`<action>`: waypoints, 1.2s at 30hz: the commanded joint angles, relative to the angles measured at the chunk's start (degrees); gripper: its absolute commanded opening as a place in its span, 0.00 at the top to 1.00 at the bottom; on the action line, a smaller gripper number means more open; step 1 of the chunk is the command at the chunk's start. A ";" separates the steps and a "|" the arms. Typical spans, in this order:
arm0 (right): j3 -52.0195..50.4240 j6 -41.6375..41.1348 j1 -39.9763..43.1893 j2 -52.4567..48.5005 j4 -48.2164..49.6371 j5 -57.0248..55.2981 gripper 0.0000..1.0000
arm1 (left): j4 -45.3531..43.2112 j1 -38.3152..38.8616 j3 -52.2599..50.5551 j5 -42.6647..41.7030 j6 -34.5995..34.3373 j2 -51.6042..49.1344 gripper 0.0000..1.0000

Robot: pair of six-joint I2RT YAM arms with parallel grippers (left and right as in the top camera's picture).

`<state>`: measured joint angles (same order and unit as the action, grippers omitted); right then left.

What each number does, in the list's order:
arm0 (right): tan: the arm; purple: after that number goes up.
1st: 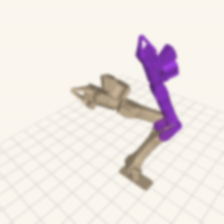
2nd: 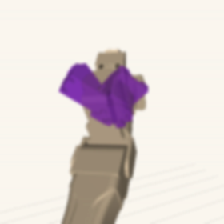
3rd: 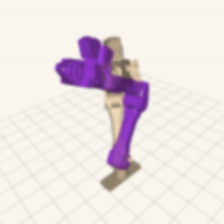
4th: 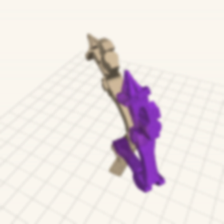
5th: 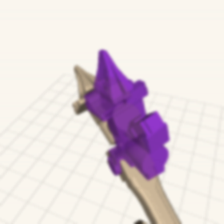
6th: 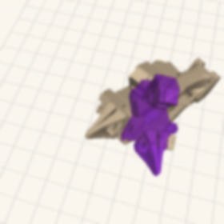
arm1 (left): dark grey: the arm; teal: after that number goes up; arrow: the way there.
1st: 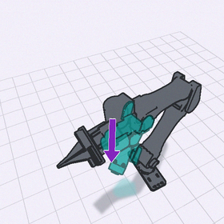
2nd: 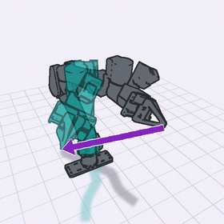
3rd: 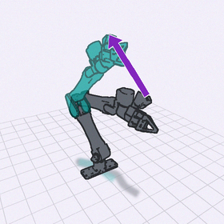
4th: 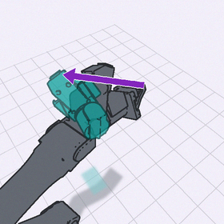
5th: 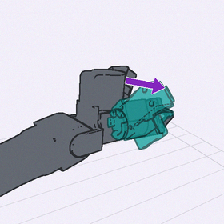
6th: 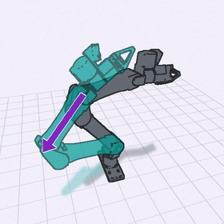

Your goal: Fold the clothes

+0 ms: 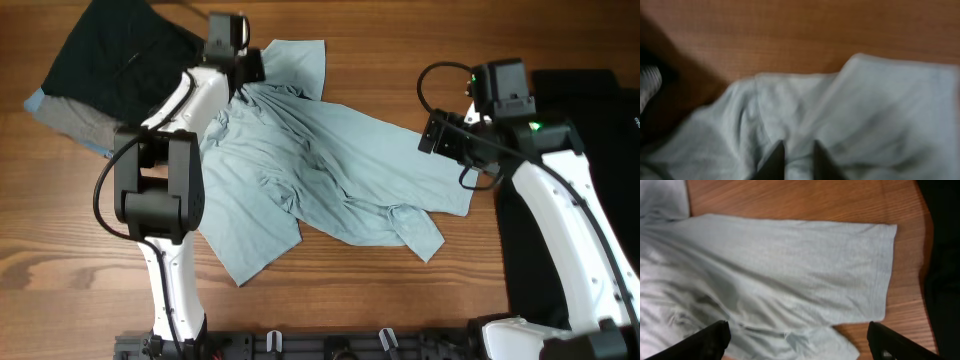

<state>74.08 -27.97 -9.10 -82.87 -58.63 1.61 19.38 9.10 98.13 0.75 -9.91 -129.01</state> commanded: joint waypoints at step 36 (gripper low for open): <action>1.07 -9.64 15.58 -40.46 46.07 5.31 0.96 | 46.51 1.64 9.09 -1.36 -0.85 45.24 0.00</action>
<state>75.50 -34.50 4.69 -119.52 -19.07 11.84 65.65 10.87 107.31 -0.12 -10.85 -84.64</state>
